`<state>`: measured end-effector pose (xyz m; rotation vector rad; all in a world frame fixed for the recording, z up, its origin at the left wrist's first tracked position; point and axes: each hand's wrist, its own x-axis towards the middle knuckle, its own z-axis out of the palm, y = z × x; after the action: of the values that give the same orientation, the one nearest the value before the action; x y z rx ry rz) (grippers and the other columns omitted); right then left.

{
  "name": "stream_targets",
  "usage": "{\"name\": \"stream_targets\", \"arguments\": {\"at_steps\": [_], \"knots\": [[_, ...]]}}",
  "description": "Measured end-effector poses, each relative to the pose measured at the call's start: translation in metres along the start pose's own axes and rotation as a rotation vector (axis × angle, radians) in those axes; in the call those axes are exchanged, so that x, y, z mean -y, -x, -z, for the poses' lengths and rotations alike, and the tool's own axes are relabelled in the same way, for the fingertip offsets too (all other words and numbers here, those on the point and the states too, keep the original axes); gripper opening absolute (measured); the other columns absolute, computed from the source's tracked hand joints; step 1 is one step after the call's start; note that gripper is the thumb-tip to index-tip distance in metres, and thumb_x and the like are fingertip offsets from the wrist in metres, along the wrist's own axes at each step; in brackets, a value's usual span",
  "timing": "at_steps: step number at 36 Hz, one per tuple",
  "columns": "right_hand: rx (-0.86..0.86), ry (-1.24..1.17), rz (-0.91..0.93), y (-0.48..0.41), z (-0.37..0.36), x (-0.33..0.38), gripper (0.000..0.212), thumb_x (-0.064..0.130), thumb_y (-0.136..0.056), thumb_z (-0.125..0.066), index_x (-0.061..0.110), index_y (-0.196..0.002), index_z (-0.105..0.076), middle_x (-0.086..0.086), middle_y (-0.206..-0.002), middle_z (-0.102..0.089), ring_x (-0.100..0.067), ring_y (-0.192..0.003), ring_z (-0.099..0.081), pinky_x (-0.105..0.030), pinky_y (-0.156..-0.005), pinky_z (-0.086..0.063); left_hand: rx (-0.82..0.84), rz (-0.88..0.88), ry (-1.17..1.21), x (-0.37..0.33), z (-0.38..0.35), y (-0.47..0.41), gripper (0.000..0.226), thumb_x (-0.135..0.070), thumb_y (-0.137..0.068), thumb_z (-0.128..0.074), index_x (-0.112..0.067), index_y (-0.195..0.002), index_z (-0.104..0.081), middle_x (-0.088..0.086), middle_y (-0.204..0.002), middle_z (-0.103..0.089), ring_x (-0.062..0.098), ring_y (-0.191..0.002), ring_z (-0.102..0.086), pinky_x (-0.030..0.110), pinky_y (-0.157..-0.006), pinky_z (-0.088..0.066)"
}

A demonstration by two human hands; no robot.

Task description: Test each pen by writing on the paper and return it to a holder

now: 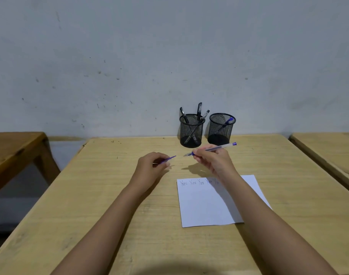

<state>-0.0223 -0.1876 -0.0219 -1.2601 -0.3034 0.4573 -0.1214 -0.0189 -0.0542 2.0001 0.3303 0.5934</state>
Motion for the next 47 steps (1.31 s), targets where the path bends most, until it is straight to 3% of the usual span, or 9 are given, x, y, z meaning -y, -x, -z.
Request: {"name": "stream_targets", "arguments": {"at_steps": [3, 6, 12, 21, 34, 42, 47], "knots": [[0.002, -0.042, 0.004, 0.001, -0.004, 0.002, 0.01, -0.005, -0.077, -0.069, 0.003, -0.07, -0.066, -0.007, -0.064, -0.067, -0.012, -0.06, -0.064, -0.014, -0.063, -0.055, -0.005, 0.052, 0.261, -0.015, -0.003, 0.006, 0.009, 0.002, -0.081, -0.066, -0.003, -0.088, -0.068, 0.013, -0.09, -0.064, 0.012, -0.078, -0.059, 0.011, -0.064, -0.048], [0.02, -0.072, 0.008, 0.003, -0.007, 0.004, 0.011, -0.005, -0.077, -0.069, 0.003, -0.07, -0.065, -0.005, -0.061, -0.067, -0.011, -0.059, -0.065, -0.013, -0.061, -0.054, 0.009, -0.005, 0.219, -0.023, -0.003, 0.003, 0.011, -0.003, -0.081, -0.068, -0.008, -0.091, -0.07, 0.006, -0.091, -0.067, 0.007, -0.075, -0.059, 0.008, -0.06, -0.045], [0.069, -0.088, 0.024, 0.008, -0.01, 0.008, 0.013, -0.008, -0.078, -0.066, 0.002, -0.07, -0.064, -0.006, -0.062, -0.067, -0.01, -0.058, -0.066, -0.013, -0.061, -0.054, 0.065, -0.052, 0.143, -0.031, 0.0, -0.003, 0.014, -0.01, -0.08, -0.071, -0.018, -0.092, -0.071, -0.005, -0.087, -0.07, -0.001, -0.069, -0.061, 0.011, -0.067, -0.047], [0.141, 0.022, 0.054, 0.011, -0.011, 0.014, 0.008, -0.009, -0.074, -0.069, -0.002, -0.075, -0.065, -0.007, -0.062, -0.065, -0.014, -0.059, -0.066, -0.017, -0.062, -0.054, 0.101, -0.079, 0.232, -0.045, 0.002, -0.001, 0.017, -0.001, -0.073, -0.074, -0.012, -0.086, -0.074, 0.004, -0.086, -0.074, 0.011, -0.079, -0.068, 0.023, -0.078, -0.053], [0.101, 0.026, 0.108, 0.018, -0.012, 0.014, 0.011, -0.007, -0.07, -0.073, -0.002, -0.074, -0.065, -0.01, -0.065, -0.066, -0.017, -0.06, -0.066, -0.019, -0.063, -0.054, 0.109, -0.097, 0.26, -0.052, 0.001, 0.002, 0.022, 0.002, -0.073, -0.073, -0.019, -0.08, -0.074, -0.008, -0.077, -0.074, 0.009, -0.078, -0.069, 0.019, -0.077, -0.054], [0.073, 0.036, 0.15, 0.023, -0.012, 0.021, 0.011, -0.009, -0.069, -0.073, -0.002, -0.072, -0.065, -0.008, -0.062, -0.066, -0.019, -0.059, -0.067, -0.02, -0.062, -0.054, 0.081, -0.089, 0.308, -0.056, -0.004, 0.002, 0.02, 0.004, -0.073, -0.073, -0.015, -0.081, -0.073, -0.002, -0.079, -0.073, 0.006, -0.075, -0.068, 0.015, -0.073, -0.052], [0.06, -0.006, 0.136, 0.026, -0.009, 0.023, 0.012, -0.009, -0.07, -0.072, -0.004, -0.077, -0.064, -0.01, -0.066, -0.066, -0.017, -0.059, -0.067, -0.018, -0.062, -0.054, 0.075, -0.095, 0.328, -0.06, -0.008, 0.002, 0.02, 0.003, -0.073, -0.073, -0.014, -0.083, -0.073, 0.001, -0.081, -0.072, 0.009, -0.077, -0.067, 0.019, -0.077, -0.054]]}}
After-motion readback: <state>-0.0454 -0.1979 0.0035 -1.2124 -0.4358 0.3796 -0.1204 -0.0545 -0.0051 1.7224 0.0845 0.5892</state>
